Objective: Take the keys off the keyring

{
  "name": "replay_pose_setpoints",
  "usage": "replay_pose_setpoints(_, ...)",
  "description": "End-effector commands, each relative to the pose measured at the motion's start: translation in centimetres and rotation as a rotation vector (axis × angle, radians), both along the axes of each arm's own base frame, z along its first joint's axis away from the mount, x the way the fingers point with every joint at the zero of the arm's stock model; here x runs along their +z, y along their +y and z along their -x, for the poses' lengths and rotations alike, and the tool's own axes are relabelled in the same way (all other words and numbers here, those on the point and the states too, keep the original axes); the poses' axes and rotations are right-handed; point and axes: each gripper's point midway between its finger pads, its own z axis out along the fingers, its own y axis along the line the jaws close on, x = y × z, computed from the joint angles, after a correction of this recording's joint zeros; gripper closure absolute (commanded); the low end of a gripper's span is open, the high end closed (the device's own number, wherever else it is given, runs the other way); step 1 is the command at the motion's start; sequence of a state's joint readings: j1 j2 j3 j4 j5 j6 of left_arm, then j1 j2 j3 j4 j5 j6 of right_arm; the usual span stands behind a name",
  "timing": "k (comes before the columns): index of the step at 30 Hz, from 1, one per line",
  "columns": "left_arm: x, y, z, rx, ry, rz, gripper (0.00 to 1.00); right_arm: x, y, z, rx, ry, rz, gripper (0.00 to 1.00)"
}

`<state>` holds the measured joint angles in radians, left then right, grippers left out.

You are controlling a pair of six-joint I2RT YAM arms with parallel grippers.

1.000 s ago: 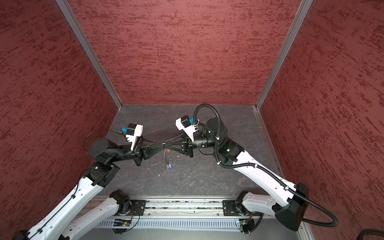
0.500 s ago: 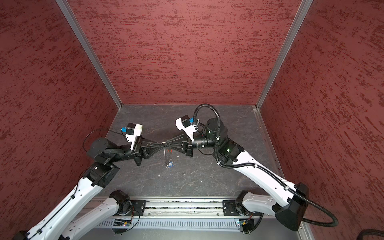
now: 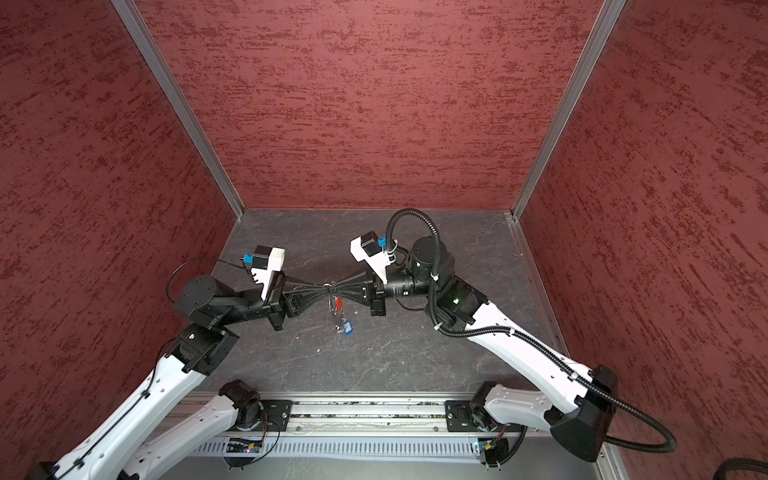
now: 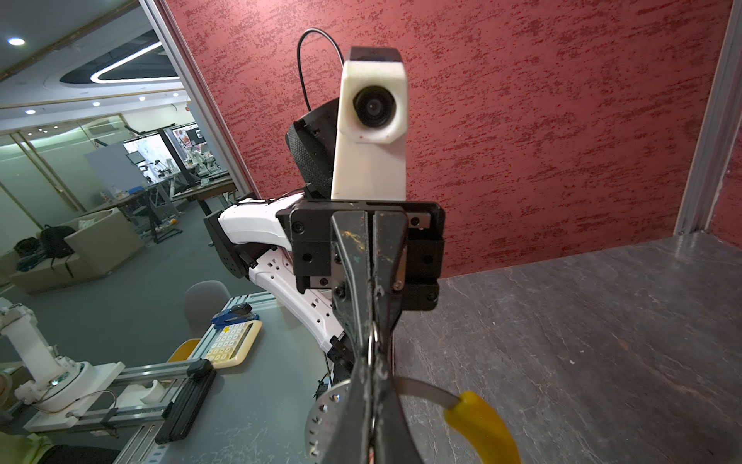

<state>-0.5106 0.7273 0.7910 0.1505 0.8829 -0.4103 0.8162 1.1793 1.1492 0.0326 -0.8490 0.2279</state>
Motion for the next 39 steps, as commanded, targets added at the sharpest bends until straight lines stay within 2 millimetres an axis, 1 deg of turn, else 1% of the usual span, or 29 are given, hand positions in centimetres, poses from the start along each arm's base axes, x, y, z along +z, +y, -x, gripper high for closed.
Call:
replay_pose_setpoints(1, 0.6, 0.5, -0.1, 0.039, -0.006, -0.003, 0.95, 0.1, -0.4, 0.1, -0.035, -0.015, 0.012, 1.00)
replay_pose_setpoints(2, 0.7, 0.6, -0.1, 0.045, -0.007, -0.006, 0.87, 0.1, -0.6, 0.0, -0.046, -0.017, 0.018, 1.00)
replay_pose_setpoints(3, 0.6, 0.6, -0.1, 0.052, -0.001, -0.014, 0.75, 0.0, -0.7, -0.1, -0.054, -0.017, 0.029, 1.00)
replay_pose_setpoints(5, 0.6, 0.8, -0.1, 0.062, 0.005, -0.027, 0.61, -0.2, -0.8, -0.1, -0.066, -0.013, 0.053, 1.00)
replay_pose_setpoints(6, 0.7, 0.9, -0.1, 0.067, 0.009, -0.034, 0.56, -0.3, -1.0, -0.1, -0.071, -0.013, 0.064, 1.00)
replay_pose_setpoints(9, 0.6, 0.9, 0.0, 0.057, 0.036, -0.063, 0.48, -0.9, -1.2, -0.2, -0.087, 0.002, 0.108, 1.00)
replay_pose_setpoints(12, 0.2, 0.4, 0.1, 0.007, 0.085, -0.100, 0.44, -1.5, -1.5, -0.1, -0.094, 0.011, 0.149, 1.00)
replay_pose_setpoints(16, 0.0, -0.3, 0.7, -0.093, 0.139, -0.139, 0.44, -1.7, -2.0, 0.4, -0.088, 0.008, 0.183, 1.00)
replay_pose_setpoints(17, 0.1, -0.4, 0.9, -0.120, 0.145, -0.144, 0.46, -1.6, -2.1, 0.6, -0.081, 0.007, 0.188, 1.00)
replay_pose_setpoints(19, 0.2, -0.7, 1.3, -0.164, 0.158, -0.151, 0.54, -1.5, -2.3, 1.1, -0.058, 0.006, 0.192, 1.00)
replay_pose_setpoints(21, 0.2, -0.9, 1.2, -0.183, 0.174, -0.164, 0.62, -1.3, -2.4, 1.4, -0.048, 0.006, 0.195, 1.00)
replay_pose_setpoints(22, 0.2, -0.9, 1.2, -0.188, 0.180, -0.171, 0.64, -1.3, -2.4, 1.4, -0.048, 0.007, 0.198, 1.00)
replay_pose_setpoints(27, -0.4, -1.3, 1.1, -0.213, 0.218, -0.200, 0.64, -1.0, -2.5, 1.5, -0.048, 0.000, 0.196, 1.00)
replay_pose_setpoints(30, -0.5, -1.5, 1.3, -0.233, 0.220, -0.201, 0.70, -1.0, -2.5, 1.2, -0.061, 0.001, 0.198, 1.00)
replay_pose_setpoints(32, -0.8, -1.6, 1.2, -0.233, 0.225, -0.211, 0.71, -0.9, -2.5, 1.1, -0.065, -0.001, 0.193, 1.00)
replay_pose_setpoints(36, -1.5, -1.7, 0.5, -0.204, 0.243, -0.231, 0.68, -0.6, -2.4, 1.5, -0.040, -0.004, 0.184, 1.00)
replay_pose_setpoints(39, -1.4, -1.6, 0.2, -0.183, 0.234, -0.229, 0.69, -0.7, -2.4, 1.8, -0.022, 0.001, 0.187, 1.00)
